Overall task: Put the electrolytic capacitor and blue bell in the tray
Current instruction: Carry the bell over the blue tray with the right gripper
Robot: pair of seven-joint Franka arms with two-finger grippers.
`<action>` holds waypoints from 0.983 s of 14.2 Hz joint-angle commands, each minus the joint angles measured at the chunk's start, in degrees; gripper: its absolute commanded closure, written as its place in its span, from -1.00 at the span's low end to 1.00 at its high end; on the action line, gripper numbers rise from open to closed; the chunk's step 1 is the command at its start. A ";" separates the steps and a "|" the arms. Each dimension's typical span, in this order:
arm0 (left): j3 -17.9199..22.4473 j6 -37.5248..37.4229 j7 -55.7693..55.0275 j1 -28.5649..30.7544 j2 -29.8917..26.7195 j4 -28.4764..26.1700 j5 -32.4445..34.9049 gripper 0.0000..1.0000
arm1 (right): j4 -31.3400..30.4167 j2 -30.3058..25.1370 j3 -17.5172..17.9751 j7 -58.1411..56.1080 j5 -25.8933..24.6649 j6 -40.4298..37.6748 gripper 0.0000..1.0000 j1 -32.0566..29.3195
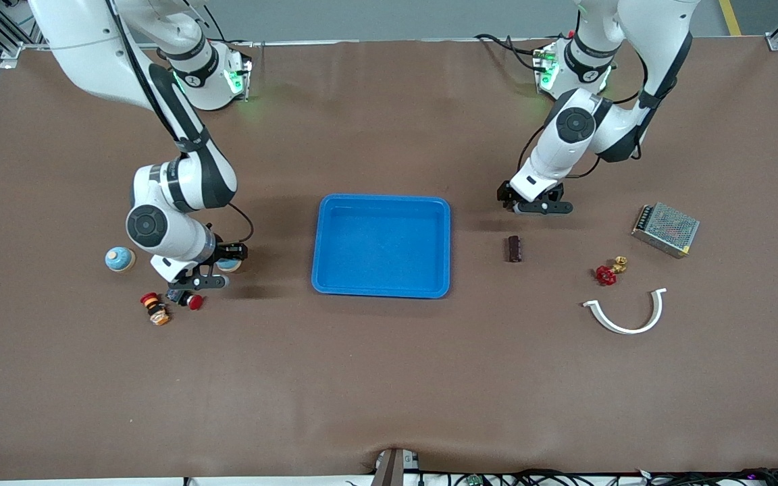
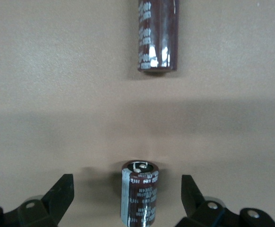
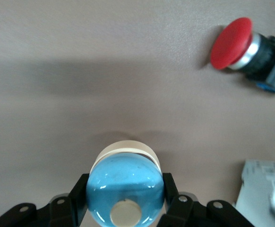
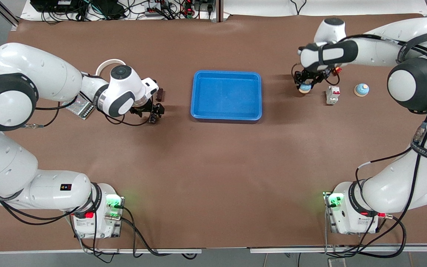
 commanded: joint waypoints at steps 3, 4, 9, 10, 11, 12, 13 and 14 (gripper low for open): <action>-0.08 0.86 -3.17 -0.22 0.51 -0.10 2.04 -1.00 | 4.39 -3.32 -0.06 22.36 0.08 -6.59 0.18 12.04; -0.08 0.86 -3.26 -0.57 0.51 -0.10 2.04 -1.00 | 4.48 -3.32 -0.06 25.18 0.08 -6.33 0.18 14.07; -0.08 0.86 -3.26 -0.75 0.51 -0.10 2.04 -1.00 | 4.48 -2.53 0.03 33.19 1.23 -3.00 0.18 20.31; -0.08 0.86 -3.26 -0.74 0.51 -0.10 2.04 -0.68 | 4.48 -1.83 0.03 35.03 1.31 -1.68 0.18 21.63; -0.08 0.86 -3.26 -0.66 0.51 -0.10 2.04 -0.11 | 4.39 -1.39 0.03 37.05 1.31 -0.36 0.18 23.13; -0.08 0.86 -3.35 -0.66 0.51 -0.10 2.04 0.91 | 4.48 -0.86 0.03 38.12 1.31 0.52 0.18 24.45; 0.01 0.86 -3.35 -0.66 0.51 -0.10 2.04 1.00 | 4.48 -0.25 0.03 38.48 1.31 1.31 0.18 25.16; 0.01 0.86 -3.26 -0.57 0.51 -0.01 2.04 1.00 | 4.39 0.28 0.03 38.57 1.31 2.54 0.18 25.51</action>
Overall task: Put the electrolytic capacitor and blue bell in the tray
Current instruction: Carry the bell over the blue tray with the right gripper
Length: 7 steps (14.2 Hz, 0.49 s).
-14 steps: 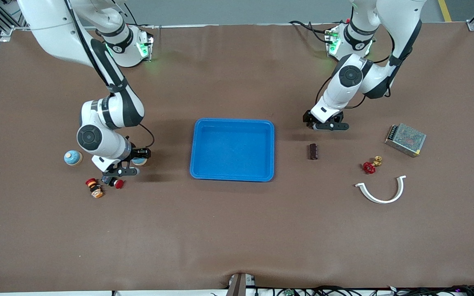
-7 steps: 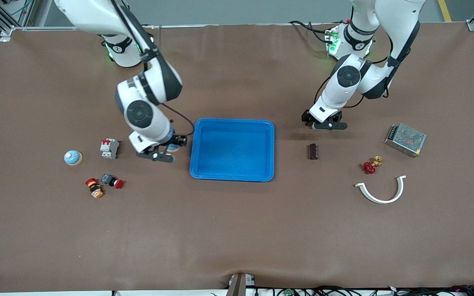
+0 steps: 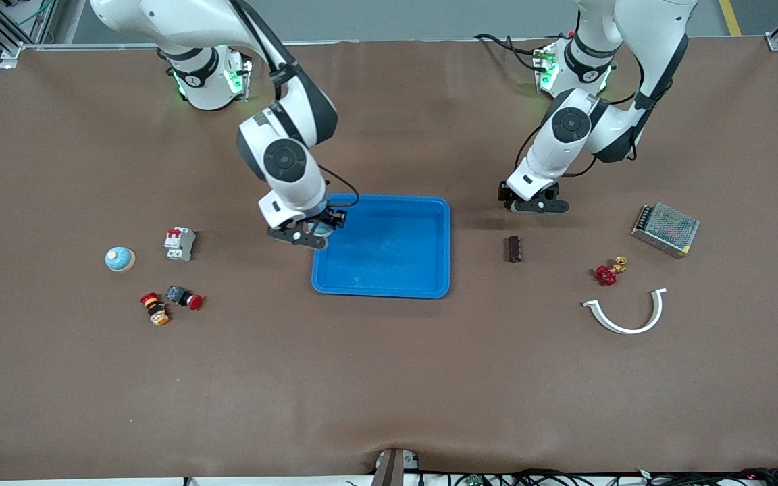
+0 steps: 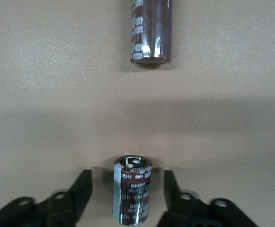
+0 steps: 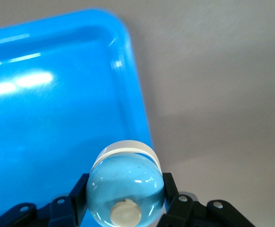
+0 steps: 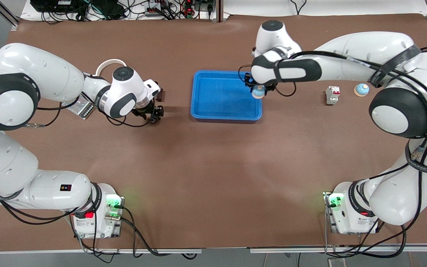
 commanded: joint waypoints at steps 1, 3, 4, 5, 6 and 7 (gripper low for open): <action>0.03 0.77 -1.90 0.21 -0.13 -0.02 1.79 1.00 | 0.09 1.85 -0.52 1.43 0.83 2.49 0.18 1.88; 0.03 0.77 -1.90 0.22 -0.22 0.07 1.79 1.00 | 0.09 2.91 -0.52 1.43 0.83 2.76 0.17 3.11; 0.11 0.68 -1.90 0.30 -0.22 0.07 1.87 1.00 | 0.00 3.09 -0.52 1.43 0.83 2.85 0.17 3.20; 0.11 0.51 -1.98 0.56 -0.48 0.16 1.87 1.00 | 0.09 3.18 -0.52 1.43 0.83 2.93 0.17 3.29; 0.03 0.24 -3.11 0.65 -0.74 0.16 1.87 1.00 | 0.09 3.53 -0.52 1.43 0.83 3.11 0.17 3.20; 0.03 -0.46 -6.43 0.57 -0.83 0.68 1.96 1.00 | 0.09 3.88 -0.52 1.43 0.83 3.63 0.17 3.20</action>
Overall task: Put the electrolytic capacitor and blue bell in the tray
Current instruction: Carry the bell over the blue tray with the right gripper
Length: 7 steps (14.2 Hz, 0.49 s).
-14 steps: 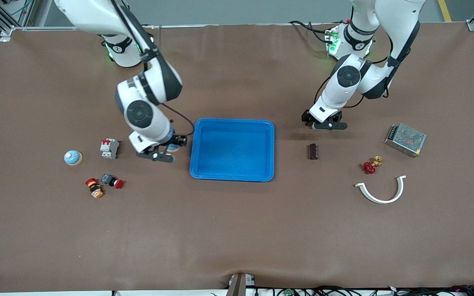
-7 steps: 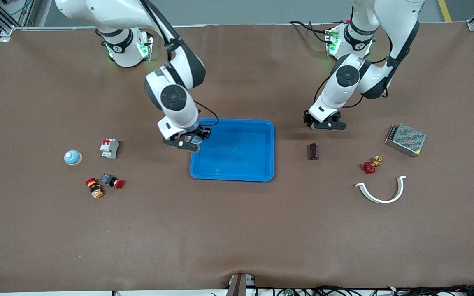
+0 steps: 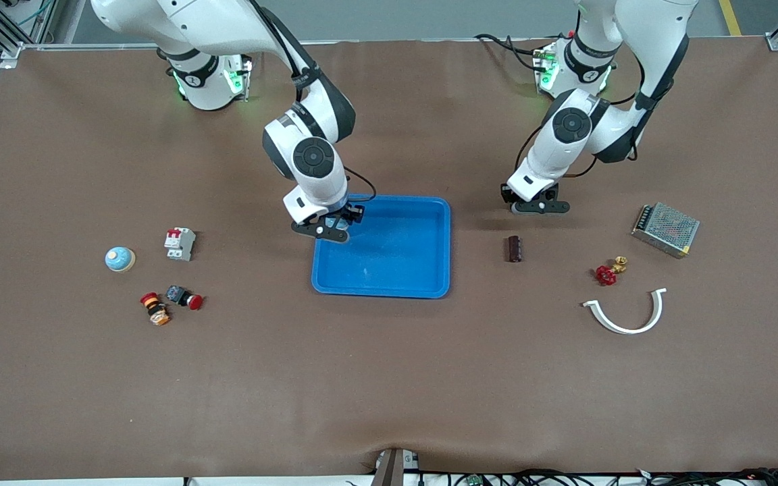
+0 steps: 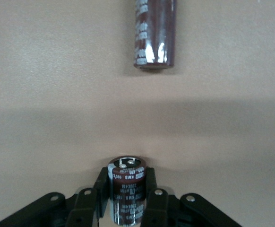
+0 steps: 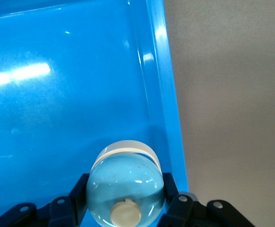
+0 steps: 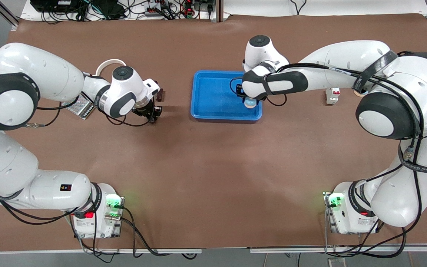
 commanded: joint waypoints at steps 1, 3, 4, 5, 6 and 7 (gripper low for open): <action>-0.16 -2.47 -8.54 0.12 -0.83 1.36 2.05 1.00 | 0.12 0.70 -0.49 0.57 0.81 1.60 0.17 0.62; -0.51 -10.96 -16.45 -0.24 -0.83 5.39 2.05 1.00 | 0.20 1.85 -0.49 0.57 0.81 2.57 0.17 1.06; -0.78 -15.10 -20.84 -0.33 -0.74 7.76 2.05 1.00 | 0.12 2.11 -0.49 0.57 0.81 3.44 0.17 1.06; -1.30 -18.10 -25.67 -0.15 -0.65 9.87 2.05 1.00 | 0.12 2.55 -0.49 0.57 0.81 3.89 0.17 1.23; -1.57 -20.04 -30.33 -0.32 -0.57 11.20 2.05 1.00 | 0.20 3.08 -0.49 0.57 0.81 4.33 0.17 1.58; -1.74 -20.59 -34.46 -0.41 -0.48 11.73 2.05 1.00 | 0.20 3.08 -0.49 0.57 0.81 4.68 0.17 1.68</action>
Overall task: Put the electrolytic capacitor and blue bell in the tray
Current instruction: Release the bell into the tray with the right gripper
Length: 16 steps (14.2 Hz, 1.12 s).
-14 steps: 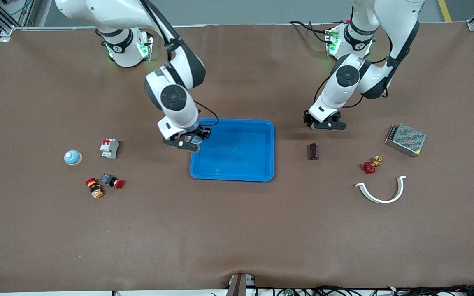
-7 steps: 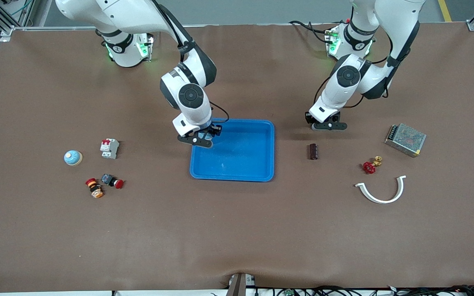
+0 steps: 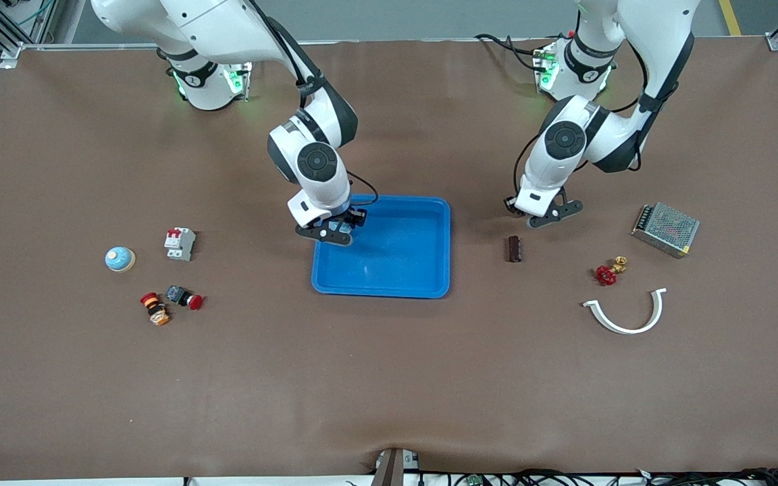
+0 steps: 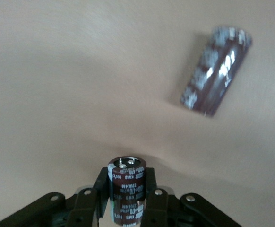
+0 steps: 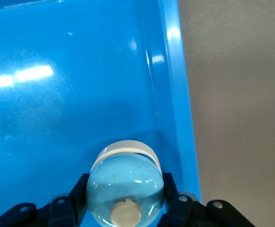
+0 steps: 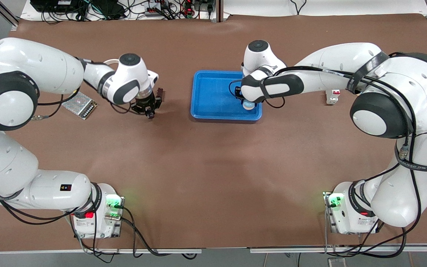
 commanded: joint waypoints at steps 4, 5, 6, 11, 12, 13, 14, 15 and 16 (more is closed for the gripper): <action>-2.03 -3.03 -20.57 -0.24 0.43 3.85 0.41 1.00 | 0.21 0.51 -0.47 0.57 0.81 0.96 0.02 1.61; -2.82 -3.03 -23.73 -0.24 0.61 4.38 0.41 1.00 | 0.21 0.51 -0.47 0.57 0.81 0.96 -0.09 1.69; -3.70 -2.94 -27.94 -0.24 0.87 5.08 0.32 1.00 | 0.21 0.51 -0.47 0.57 0.81 0.96 -0.13 1.78; -6.70 -2.68 -49.83 -2.34 5.53 11.31 0.41 1.00 | 0.21 0.68 -0.47 0.57 0.81 1.40 -1.00 3.01; -6.78 -2.68 -53.34 -2.87 6.14 12.46 0.41 1.00 | 0.21 0.68 -0.47 0.49 0.81 1.31 -1.00 3.10; -6.78 -2.68 -56.42 -3.14 6.41 13.60 0.50 1.00 | 0.21 0.60 -0.47 0.48 0.81 0.88 -1.00 3.28; -6.78 -2.68 -59.67 -3.84 7.02 14.66 0.50 1.00 | 0.21 -0.28 -0.47 -0.30 0.72 0.35 -1.00 3.19; -6.78 -2.68 -62.32 -4.54 7.72 16.06 0.50 1.00 | 0.21 -2.02 -0.55 -0.65 0.72 -1.48 -1.00 2.75; -6.78 -2.68 -64.26 -5.16 8.08 17.12 0.50 1.00 | 0.38 -4.57 -0.73 -1.35 0.55 -5.85 -1.00 2.40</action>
